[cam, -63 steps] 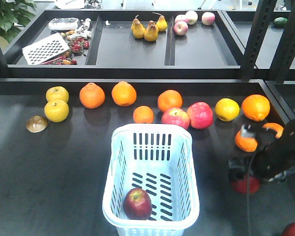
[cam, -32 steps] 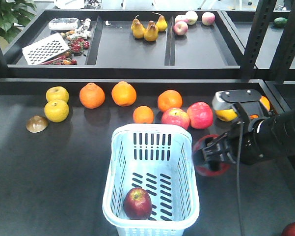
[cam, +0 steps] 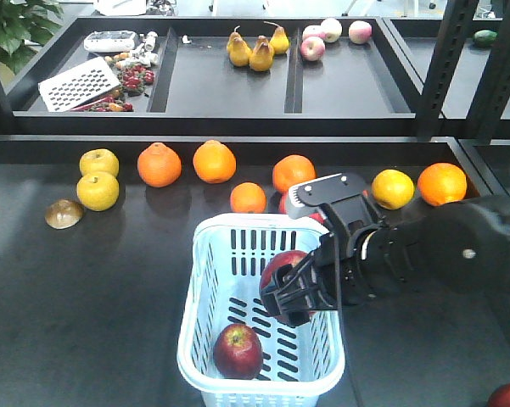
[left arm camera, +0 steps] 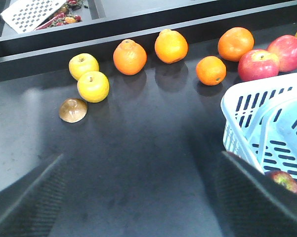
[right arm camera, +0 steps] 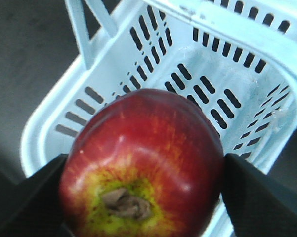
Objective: Pick three apples into basket with both arms
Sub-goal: 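Carry the second red apple into the basket and release it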
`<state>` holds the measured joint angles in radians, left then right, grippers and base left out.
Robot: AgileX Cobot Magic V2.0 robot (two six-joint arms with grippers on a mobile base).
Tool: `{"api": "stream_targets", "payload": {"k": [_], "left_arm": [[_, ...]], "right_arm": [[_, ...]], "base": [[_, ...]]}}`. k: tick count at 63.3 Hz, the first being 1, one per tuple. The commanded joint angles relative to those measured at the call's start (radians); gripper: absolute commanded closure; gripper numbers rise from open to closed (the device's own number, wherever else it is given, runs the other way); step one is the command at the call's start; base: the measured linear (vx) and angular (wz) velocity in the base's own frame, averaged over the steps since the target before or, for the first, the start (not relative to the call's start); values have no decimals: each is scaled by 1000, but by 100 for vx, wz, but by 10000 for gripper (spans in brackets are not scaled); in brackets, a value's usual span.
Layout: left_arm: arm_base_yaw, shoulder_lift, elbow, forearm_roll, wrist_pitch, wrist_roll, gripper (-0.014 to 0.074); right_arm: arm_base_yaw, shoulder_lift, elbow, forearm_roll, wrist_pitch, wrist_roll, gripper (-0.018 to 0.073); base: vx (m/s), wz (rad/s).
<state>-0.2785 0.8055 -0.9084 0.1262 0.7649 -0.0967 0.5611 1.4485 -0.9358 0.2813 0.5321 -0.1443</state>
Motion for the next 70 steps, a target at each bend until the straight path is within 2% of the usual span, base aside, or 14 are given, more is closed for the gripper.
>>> {"api": "stream_targets", "payload": {"k": [1, 11, 25, 30, 37, 45, 53, 61, 70], "left_arm": [[2, -6, -25, -1, -60, -9, 4], [2, -6, -25, -1, -60, -9, 4], [2, -6, -25, -1, -60, -9, 4], [2, -6, -25, -1, -60, -9, 4], [2, -6, -25, -1, -60, -9, 4], [2, -6, -25, -1, -60, -9, 4], [2, -6, -25, -1, -60, -9, 4], [2, -6, -25, -1, -60, -9, 4], [2, -6, -25, -1, -60, -9, 4]], "right_arm": [[0, -3, -26, 18, -76, -14, 7], [0, 7, -26, 26, -74, -7, -171], [-2, -2, -26, 16, -17, -6, -153], [-3, -27, -26, -32, 42, 25, -140], [-38, -66, -26, -168, 144, 128, -125], [-159, -98, -26, -316, 280, 229, -119], [-305, -102, -6, -349, 383, 225, -114], [-435, -102, 78, -353, 383, 214, -112], [-599, -101, 217, -372, 296, 214, -111]], "base": [[0, 0], [0, 0], [0, 0], [0, 0], [0, 0], [0, 0], [0, 0], [0, 0], [0, 0]]}}
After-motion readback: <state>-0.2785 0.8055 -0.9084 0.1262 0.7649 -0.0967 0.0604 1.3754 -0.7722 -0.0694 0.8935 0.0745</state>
